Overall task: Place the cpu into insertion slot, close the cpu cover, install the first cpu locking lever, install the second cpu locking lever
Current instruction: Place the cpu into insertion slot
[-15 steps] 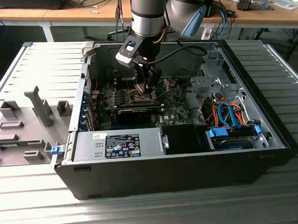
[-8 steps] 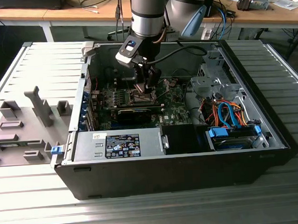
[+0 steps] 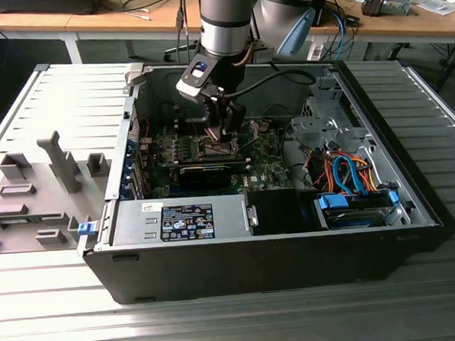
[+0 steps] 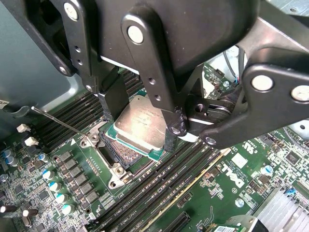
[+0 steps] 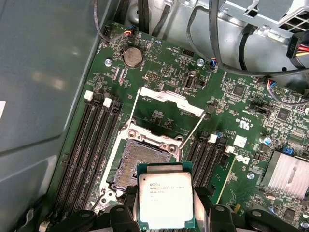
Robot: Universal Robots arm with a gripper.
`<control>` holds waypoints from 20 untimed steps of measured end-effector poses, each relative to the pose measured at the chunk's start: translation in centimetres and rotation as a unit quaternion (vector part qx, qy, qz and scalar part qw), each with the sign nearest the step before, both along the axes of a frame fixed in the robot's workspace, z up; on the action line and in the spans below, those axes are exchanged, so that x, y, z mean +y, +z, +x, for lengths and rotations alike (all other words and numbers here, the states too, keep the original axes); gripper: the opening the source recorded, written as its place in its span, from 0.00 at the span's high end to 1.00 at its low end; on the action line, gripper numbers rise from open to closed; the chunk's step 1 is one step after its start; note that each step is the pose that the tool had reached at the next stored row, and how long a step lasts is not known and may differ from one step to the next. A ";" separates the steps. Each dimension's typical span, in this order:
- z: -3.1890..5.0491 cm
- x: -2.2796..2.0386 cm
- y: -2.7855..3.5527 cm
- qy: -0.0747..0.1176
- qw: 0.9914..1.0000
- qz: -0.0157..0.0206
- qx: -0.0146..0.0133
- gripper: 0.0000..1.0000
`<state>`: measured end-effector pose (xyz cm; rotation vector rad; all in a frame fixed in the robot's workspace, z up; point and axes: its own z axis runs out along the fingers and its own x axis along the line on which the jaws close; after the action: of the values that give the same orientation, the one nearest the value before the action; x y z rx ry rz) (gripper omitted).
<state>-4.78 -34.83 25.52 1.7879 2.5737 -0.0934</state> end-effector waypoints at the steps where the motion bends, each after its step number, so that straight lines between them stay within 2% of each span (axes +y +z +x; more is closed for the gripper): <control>1: 0.00 0.00 0.00 0.000 1.000 0.000 0.000 0.45; 20: 0.00 0.00 0.00 -0.005 1.000 0.000 0.000 0.45</control>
<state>-4.78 -34.83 25.52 1.7999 2.5655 -0.0934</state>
